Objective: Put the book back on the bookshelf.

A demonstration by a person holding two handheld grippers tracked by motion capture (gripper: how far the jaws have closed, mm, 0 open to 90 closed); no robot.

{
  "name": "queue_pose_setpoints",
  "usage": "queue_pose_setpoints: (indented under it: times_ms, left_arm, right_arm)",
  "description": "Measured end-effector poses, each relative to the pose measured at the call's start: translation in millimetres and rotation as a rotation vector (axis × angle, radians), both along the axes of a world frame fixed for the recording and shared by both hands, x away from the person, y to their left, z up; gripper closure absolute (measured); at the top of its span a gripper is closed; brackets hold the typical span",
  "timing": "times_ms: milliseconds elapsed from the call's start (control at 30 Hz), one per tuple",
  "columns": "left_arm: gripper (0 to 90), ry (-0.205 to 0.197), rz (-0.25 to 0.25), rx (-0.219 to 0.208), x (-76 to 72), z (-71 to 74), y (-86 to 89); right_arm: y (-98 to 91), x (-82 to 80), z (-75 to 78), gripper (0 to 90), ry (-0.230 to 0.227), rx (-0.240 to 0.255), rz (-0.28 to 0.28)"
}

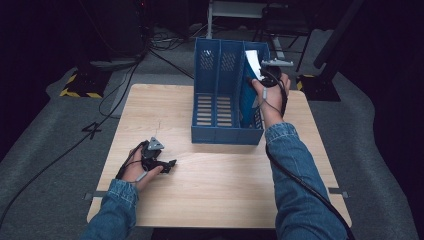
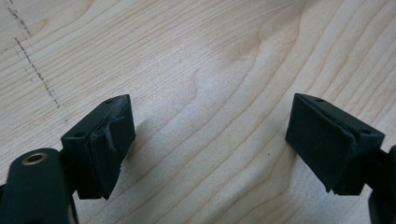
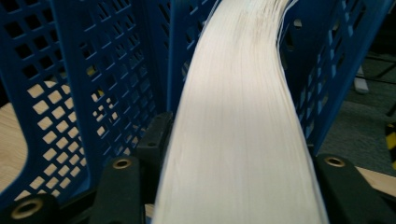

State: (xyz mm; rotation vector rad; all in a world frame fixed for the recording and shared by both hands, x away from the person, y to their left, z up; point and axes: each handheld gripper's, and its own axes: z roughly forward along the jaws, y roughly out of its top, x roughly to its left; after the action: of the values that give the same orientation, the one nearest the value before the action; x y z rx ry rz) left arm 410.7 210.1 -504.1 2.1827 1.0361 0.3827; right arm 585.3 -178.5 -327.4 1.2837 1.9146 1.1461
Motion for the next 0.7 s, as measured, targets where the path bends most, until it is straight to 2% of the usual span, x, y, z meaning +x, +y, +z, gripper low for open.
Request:
queue_pose_setpoints:
  times_ms: [67,133,233,400,500,633,700]
  left_arm:
    - [15.8,0.000,0.000,0.000,-0.1,0.0,0.0]
    - [15.8,0.000,0.000,0.000,-0.2,0.0,0.1]
    - [15.8,0.002,-0.002,0.000,-0.1,0.1,0.3]
    - [15.7,0.002,-0.001,-0.001,-0.1,0.1,0.3]
    - [15.8,0.000,0.000,-0.002,-0.1,0.0,0.2]
    - [15.8,0.000,-0.001,-0.001,0.0,0.0,0.3]
    - [15.8,0.000,-0.001,0.000,-0.2,0.0,0.3]
  right_arm:
    - [3.8,5.6,6.5,49.2,0.035,-0.036,-0.020]
    - [6.2,8.8,9.8,56.0,0.058,-0.065,-0.044]
    - [6.9,11.0,12.1,59.6,0.081,-0.058,-0.047]
    - [6.4,10.6,6.8,60.6,0.018,-0.007,-0.066]
    - [3.5,12.9,4.9,60.5,-0.012,0.059,-0.077]
    - [9.3,15.3,4.9,60.2,-0.016,0.026,-0.060]
    - [15.0,14.6,6.0,56.2,-0.004,0.005,-0.059]
